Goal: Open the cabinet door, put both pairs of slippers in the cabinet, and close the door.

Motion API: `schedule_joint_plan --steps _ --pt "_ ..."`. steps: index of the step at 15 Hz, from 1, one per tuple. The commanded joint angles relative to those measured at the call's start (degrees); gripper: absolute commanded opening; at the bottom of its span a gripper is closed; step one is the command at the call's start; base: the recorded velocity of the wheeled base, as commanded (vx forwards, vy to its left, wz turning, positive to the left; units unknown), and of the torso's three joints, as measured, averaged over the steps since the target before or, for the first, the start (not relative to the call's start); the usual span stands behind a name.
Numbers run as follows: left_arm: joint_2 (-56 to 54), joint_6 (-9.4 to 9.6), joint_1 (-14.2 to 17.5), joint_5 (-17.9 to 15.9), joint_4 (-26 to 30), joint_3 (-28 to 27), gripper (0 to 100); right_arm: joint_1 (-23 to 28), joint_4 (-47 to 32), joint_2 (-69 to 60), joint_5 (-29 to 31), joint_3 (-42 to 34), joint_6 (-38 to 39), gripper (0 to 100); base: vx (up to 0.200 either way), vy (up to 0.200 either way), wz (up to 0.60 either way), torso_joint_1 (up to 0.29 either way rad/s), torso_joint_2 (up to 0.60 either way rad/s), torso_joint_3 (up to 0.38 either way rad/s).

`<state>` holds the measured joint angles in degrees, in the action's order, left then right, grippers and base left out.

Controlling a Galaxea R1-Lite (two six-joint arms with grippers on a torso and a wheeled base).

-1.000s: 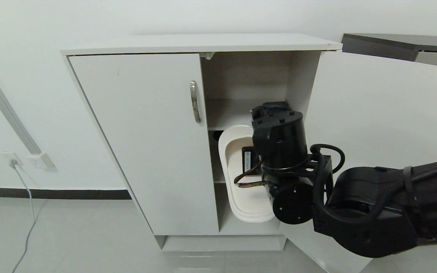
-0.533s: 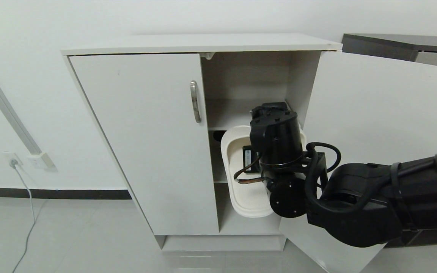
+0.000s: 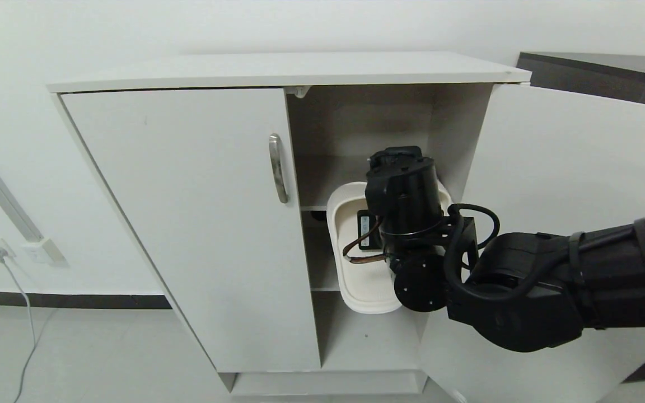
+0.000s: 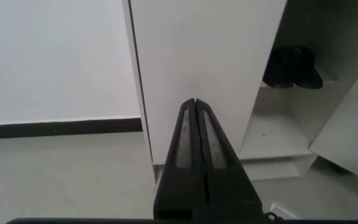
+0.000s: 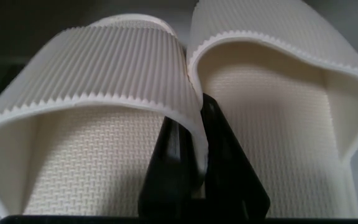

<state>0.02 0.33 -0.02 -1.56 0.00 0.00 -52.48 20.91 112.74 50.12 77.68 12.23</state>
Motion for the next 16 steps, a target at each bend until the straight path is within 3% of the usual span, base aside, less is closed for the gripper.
schedule_joint_plan --steps 1,4,9,16 --pt "0.06 0.02 0.02 -0.02 0.00 0.00 0 0.10 -0.08 0.20 -0.11 0.28 -0.01 0 0.200 0.000 0.00 -0.002 0.00 0.007" --pt "-0.02 0.02 0.02 -0.02 0.00 0.00 0 0.01 -0.08 0.82 -0.55 0.37 -0.01 0 0.200 0.000 0.00 0.002 0.00 0.002" --pt "0.06 -0.07 0.02 0.07 0.00 0.00 0 1.33 -0.60 4.60 -1.60 4.85 -0.01 0 0.000 0.000 0.00 0.000 0.00 0.000" --pt "0.06 -0.15 0.02 0.07 0.00 0.00 0 5.46 -8.34 10.57 -3.45 19.18 0.34 0 0.000 0.000 0.00 0.000 0.00 0.000"
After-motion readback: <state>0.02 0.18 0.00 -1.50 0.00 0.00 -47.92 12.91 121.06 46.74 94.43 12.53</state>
